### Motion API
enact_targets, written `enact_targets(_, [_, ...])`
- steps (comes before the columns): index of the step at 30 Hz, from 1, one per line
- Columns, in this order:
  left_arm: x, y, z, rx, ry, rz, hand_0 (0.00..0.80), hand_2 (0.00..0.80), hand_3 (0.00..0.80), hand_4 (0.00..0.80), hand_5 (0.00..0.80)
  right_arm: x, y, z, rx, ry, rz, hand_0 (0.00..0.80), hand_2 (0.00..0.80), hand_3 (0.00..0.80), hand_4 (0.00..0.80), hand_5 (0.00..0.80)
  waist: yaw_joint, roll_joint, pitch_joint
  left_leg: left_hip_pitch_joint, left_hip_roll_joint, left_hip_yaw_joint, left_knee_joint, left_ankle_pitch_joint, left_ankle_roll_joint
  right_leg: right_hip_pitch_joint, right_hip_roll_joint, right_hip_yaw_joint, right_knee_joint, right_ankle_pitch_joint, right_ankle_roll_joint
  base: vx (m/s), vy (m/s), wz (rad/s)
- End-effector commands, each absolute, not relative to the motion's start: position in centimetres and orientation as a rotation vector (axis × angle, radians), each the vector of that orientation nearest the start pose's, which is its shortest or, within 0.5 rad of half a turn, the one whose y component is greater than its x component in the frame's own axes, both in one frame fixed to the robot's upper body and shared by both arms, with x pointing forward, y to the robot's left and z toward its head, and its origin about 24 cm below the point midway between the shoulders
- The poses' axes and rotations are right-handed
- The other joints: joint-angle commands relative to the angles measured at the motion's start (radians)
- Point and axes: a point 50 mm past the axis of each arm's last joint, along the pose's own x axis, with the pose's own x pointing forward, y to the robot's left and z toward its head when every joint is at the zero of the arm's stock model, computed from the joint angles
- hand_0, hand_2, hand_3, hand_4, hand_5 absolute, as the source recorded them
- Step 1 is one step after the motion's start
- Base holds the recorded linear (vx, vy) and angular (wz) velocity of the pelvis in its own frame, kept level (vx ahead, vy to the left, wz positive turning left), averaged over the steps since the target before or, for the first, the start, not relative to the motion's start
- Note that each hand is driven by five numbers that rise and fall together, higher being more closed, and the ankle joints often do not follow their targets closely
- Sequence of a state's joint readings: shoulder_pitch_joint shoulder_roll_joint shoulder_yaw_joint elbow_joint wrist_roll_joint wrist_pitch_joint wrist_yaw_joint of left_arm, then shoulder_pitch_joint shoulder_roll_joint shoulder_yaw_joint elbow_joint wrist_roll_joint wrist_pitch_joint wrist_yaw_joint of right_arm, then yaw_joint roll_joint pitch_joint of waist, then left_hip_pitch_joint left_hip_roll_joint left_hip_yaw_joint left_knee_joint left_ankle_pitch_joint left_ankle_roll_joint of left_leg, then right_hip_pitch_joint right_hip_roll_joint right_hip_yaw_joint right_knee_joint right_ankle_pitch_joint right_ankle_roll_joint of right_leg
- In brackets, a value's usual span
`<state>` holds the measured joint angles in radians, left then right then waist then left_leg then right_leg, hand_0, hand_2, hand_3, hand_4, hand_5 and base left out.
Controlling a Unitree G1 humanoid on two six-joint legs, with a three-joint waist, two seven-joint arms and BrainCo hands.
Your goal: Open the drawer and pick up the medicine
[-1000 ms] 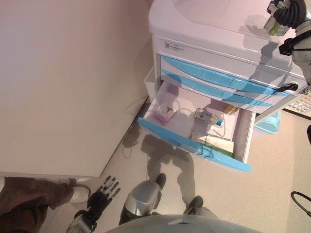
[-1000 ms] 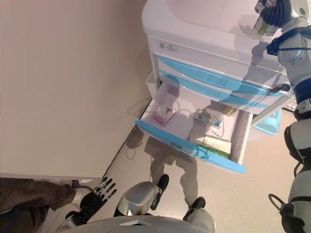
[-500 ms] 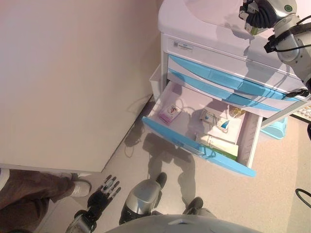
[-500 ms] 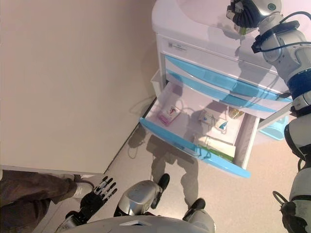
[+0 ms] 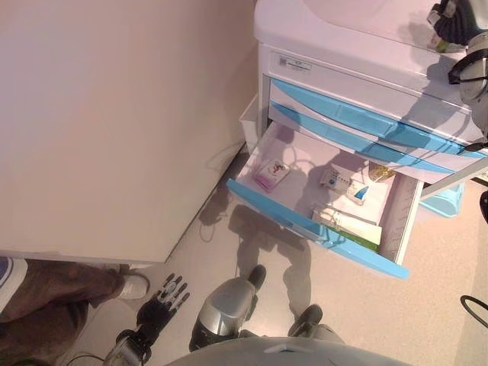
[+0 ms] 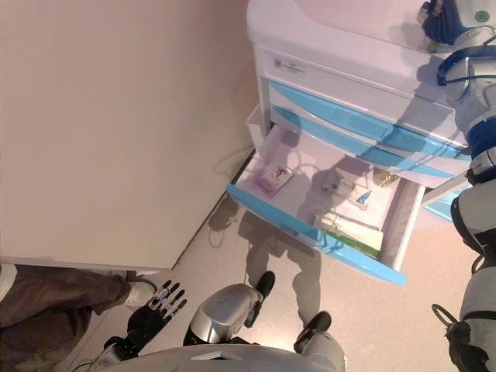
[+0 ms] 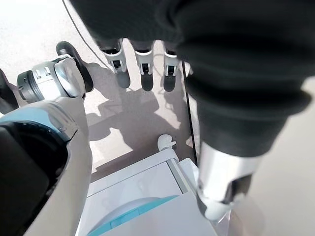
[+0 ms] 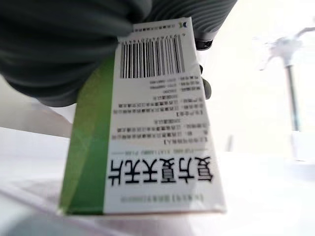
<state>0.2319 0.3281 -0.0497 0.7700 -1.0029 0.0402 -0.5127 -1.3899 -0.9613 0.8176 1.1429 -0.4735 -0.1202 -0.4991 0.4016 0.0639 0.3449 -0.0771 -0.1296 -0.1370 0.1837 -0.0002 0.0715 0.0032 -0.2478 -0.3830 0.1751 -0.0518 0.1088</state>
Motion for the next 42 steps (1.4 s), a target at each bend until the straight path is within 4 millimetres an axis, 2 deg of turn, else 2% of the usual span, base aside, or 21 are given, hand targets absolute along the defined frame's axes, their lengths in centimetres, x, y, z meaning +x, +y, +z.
enact_targets(1, [8.5, 25.6, -11.6, -0.794, 0.675, 0.133, 0.0, 0.0, 0.0, 0.0, 0.0, 35.5, -31.9, 37.0, -1.646, -0.499, -0.822, 0.8, 0.8, 0.8, 0.8, 0.8, 0.011, 0.0, 0.0, -0.058, -0.021, -0.024, 0.012, -0.084, -0.025, 0.005, -0.037, -0.002, 0.12, -0.066, -0.012, 0.0, 0.0, 0.0])
enact_targets(14, [8.5, 25.6, -11.7, -0.803, 0.675, 0.131, 0.0, 0.0, 0.0, 0.0, 0.0, 35.1, -33.4, 36.7, -1.581, -0.413, -0.804, 0.8, 0.8, 0.8, 0.8, 0.8, 0.004, 0.003, 0.005, -0.061, -0.019, -0.019, 0.015, -0.085, -0.027, 0.001, -0.037, 0.006, 0.111, -0.058, -0.014, -0.002, -0.005, -0.01])
enact_targets(15, [8.5, 25.6, -11.7, -0.803, 0.676, 0.13, 0.0, 0.0, 0.0, 0.0, 0.0, 35.1, -33.5, 36.8, -1.576, -0.415, -0.817, 0.609, 0.609, 0.609, 0.609, 0.609, 0.004, 0.003, 0.005, -0.062, -0.02, -0.019, 0.015, -0.085, -0.027, 0.001, -0.037, 0.006, 0.111, -0.058, -0.015, 0.0, 0.0, 0.0])
enact_targets(16, [8.5, 25.6, -11.7, -0.804, 0.675, 0.131, 0.0, 0.0, 0.0, 0.0, 0.0, 35.0, -33.7, 36.8, -1.579, -0.394, -0.82, 0.0, 0.0, 0.0, 0.0, 0.0, 0.004, 0.004, 0.006, -0.062, -0.019, -0.019, 0.015, -0.084, -0.026, 0.0, -0.038, 0.005, 0.112, -0.057, -0.014, 0.0, 0.0, 0.0])
enact_targets(19, [8.5, 25.9, -11.6, -0.806, 0.674, 0.141, 0.0, 0.0, 0.0, 0.0, 0.0, 35.2, -34.1, 36.5, -1.609, -0.317, -0.792, 0.0, 0.0, 0.0, 0.0, 0.0, 0.006, 0.004, 0.01, -0.065, -0.018, -0.022, 0.015, -0.084, -0.027, -0.004, -0.038, 0.007, 0.112, -0.054, -0.014, 0.0, 0.0, 0.0])
enact_targets(26, [8.9, 26.1, -11.4, -0.809, 0.657, 0.132, 0.0, 0.0, 0.0, 0.0, 0.0, 35.1, -33.7, 37.2, -1.703, -0.323, -0.842, 0.0, 0.0, 0.0, 0.0, 0.0, 0.005, -0.003, 0.02, -0.073, -0.015, -0.02, 0.012, -0.08, -0.027, -0.015, -0.036, 0.011, 0.109, -0.047, -0.012, 0.0, 0.0, 0.0])
enact_targets(32, [8.8, 26.0, -11.4, -0.812, 0.658, 0.132, 0.0, 0.0, 0.0, 0.0, 0.0, 34.6, -33.9, 37.8, -1.783, -0.347, -0.938, 0.0, 0.0, 0.0, 0.0, 0.0, 0.006, -0.005, 0.015, -0.071, -0.013, -0.008, 0.005, -0.08, -0.026, -0.01, -0.038, 0.002, 0.101, -0.042, -0.01, 0.0, 0.0, 0.0])
enact_targets(38, [8.7, 26.0, -11.4, -0.806, 0.672, 0.128, 0.0, 0.0, 0.0, 0.0, 0.0, 34.3, -33.8, 38.5, -1.79, -0.389, -1.019, 0.0, 0.0, 0.0, 0.0, 0.0, 0.009, -0.008, 0.005, -0.063, -0.013, -0.008, 0.003, -0.082, -0.026, 0.0, -0.039, -0.005, 0.1, -0.041, -0.008, 0.0, 0.0, 0.0])
enact_targets(42, [8.5, 25.9, -11.5, -0.809, 0.68, 0.124, 0.0, 0.0, 0.0, 0.0, 0.0, 34.2, -33.0, 39.2, -1.79, -0.463, -1.027, 0.0, 0.0, 0.0, 0.0, 0.0, 0.006, -0.011, -0.009, -0.053, -0.014, -0.009, 0.0, -0.087, -0.025, 0.009, -0.038, -0.003, 0.092, -0.041, -0.006, 0.0, 0.0, 0.0])
